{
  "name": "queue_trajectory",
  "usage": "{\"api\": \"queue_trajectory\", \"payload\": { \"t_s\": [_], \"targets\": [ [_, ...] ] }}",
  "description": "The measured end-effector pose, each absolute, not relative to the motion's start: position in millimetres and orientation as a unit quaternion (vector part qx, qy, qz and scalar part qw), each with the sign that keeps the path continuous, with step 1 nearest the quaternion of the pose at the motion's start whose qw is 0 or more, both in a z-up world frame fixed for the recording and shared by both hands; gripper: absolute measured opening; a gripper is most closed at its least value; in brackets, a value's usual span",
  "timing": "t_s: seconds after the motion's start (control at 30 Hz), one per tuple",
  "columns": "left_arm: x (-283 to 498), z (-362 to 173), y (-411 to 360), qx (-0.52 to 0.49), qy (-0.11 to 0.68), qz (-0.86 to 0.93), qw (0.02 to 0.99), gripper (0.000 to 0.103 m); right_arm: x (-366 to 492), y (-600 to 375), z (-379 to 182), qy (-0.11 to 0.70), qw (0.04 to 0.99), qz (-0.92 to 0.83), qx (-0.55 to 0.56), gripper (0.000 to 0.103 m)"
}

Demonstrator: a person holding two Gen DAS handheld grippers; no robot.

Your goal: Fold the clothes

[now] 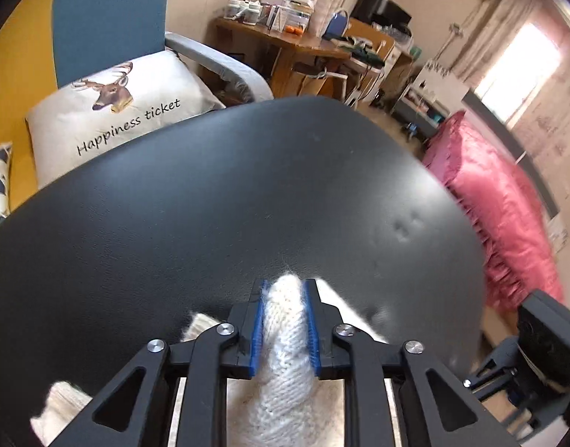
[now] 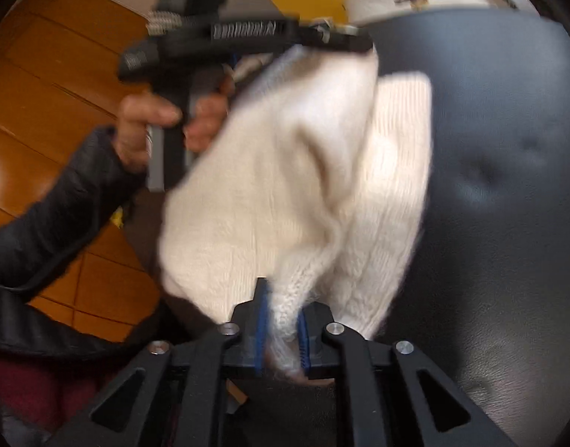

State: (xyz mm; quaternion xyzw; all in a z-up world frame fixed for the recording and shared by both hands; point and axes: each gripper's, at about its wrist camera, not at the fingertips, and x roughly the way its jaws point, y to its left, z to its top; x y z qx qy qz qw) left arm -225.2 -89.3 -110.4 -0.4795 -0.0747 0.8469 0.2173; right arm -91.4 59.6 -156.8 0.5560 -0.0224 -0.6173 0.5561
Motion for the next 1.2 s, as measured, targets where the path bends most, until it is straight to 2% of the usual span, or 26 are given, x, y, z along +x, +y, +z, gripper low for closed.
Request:
{"api": "queue_trajectory", "payload": {
  "t_s": [0.03, 0.13, 0.27, 0.4, 0.5, 0.6, 0.77, 0.97, 1.2],
  "targets": [
    [-223, -106, -94, -0.477, -0.084, 0.848, 0.215, 0.03, -91, 60, -152, -0.02, 0.572, -0.607, 0.552, 0.031],
    [-208, -88, -106, -0.462, -0.092, 0.858, 0.203, 0.036, -84, 57, -145, 0.02, 0.601, -0.584, 0.545, 0.031],
    [-171, -63, -127, -0.439, -0.087, 0.873, 0.193, 0.038, -70, 56, -142, 0.073, 0.628, -0.563, 0.532, 0.037],
    [-126, -65, -121, -0.442, -0.028, 0.869, 0.221, 0.039, -61, 35, -146, 0.128, 0.646, -0.538, 0.526, 0.039],
    [-98, -82, -106, -0.454, 0.024, 0.857, 0.243, 0.039, -59, 12, -157, 0.128, 0.67, -0.493, 0.54, 0.043],
    [-85, -96, -98, -0.473, 0.044, 0.845, 0.246, 0.039, -52, -7, -168, 0.109, 0.705, -0.418, 0.563, 0.043],
    [-73, -99, -88, -0.498, 0.094, 0.815, 0.282, 0.039, -27, 1, -157, 0.068, 0.757, -0.353, 0.546, 0.041],
    [-77, -105, -63, -0.51, 0.147, 0.795, 0.295, 0.039, -53, 43, -163, 0.101, 0.631, -0.52, 0.566, 0.039],
    [-54, -90, -92, -0.479, 0.039, 0.839, 0.255, 0.039, -18, 75, -101, 0.112, 0.611, -0.622, 0.476, 0.039]
  ]
}}
